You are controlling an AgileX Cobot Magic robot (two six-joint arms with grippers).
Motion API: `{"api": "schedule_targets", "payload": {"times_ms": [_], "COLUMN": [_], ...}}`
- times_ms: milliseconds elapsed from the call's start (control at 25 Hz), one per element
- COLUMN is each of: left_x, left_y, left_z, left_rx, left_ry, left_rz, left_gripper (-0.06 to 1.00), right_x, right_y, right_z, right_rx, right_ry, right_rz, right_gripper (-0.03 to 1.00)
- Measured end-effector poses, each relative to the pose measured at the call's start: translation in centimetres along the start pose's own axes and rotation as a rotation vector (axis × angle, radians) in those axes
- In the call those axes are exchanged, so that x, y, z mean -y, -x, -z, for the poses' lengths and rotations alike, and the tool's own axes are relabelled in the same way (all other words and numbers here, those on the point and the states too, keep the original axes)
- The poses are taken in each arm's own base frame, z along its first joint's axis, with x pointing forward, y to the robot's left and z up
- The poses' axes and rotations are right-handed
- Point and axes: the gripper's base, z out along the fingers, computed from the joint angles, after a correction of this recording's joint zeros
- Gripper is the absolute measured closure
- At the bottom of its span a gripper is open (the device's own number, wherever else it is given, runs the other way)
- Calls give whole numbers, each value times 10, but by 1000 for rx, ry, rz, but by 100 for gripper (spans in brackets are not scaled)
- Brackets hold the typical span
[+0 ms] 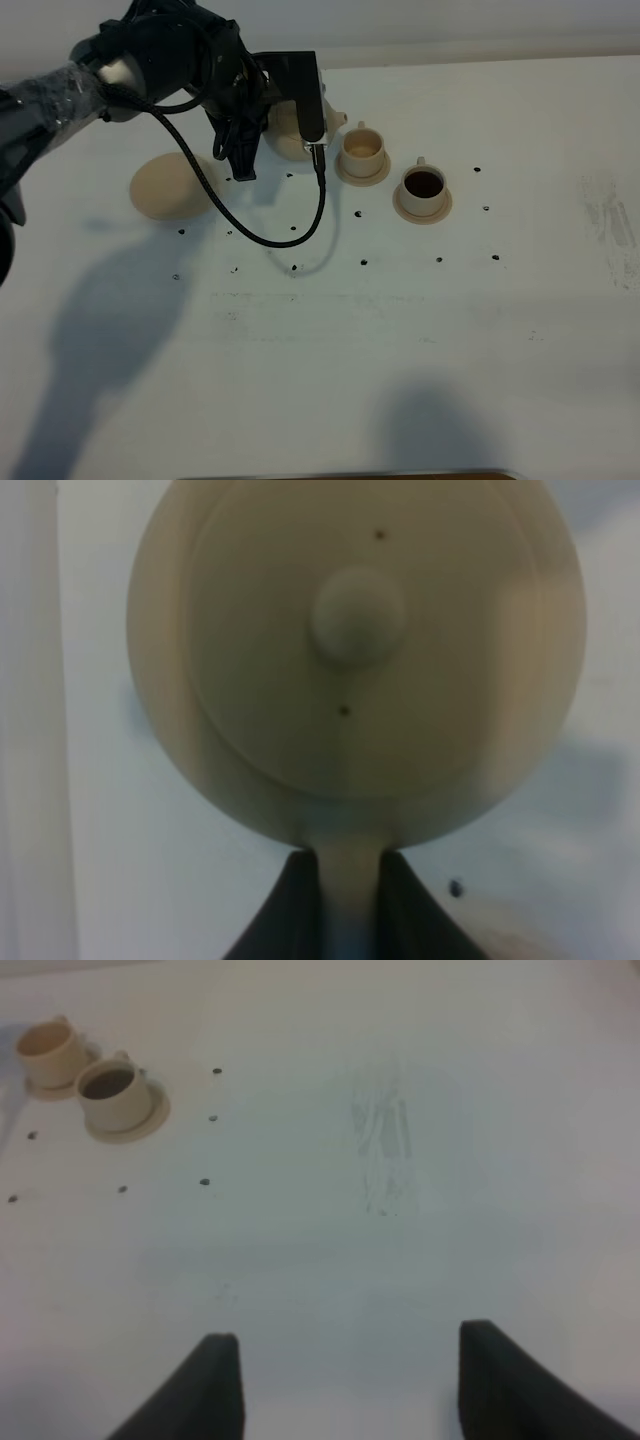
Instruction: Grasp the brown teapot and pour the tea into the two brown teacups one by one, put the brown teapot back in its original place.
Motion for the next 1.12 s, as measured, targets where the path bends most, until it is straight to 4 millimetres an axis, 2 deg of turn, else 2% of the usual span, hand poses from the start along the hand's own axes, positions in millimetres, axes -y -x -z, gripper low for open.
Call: {"api": "schedule_targets", "payload": {"times_ms": [360,880,1120], "left_x": [-7,-17,-17], "left_y": [0,2,4], "left_z": [-3,-7,-16], "left_rx": [-27,-18,-10], "left_ry": [43,165,196], "left_rz": [-202,-283,-313], "left_gripper": [86,86,86], "right_x": [0,0,0], "right_y": [0,0,0], "right_z": [0,0,0], "right_rx": [0,0,0], "right_ry": [0,0,0], "right_rz": [0,0,0], "right_gripper": [48,48,48]}}
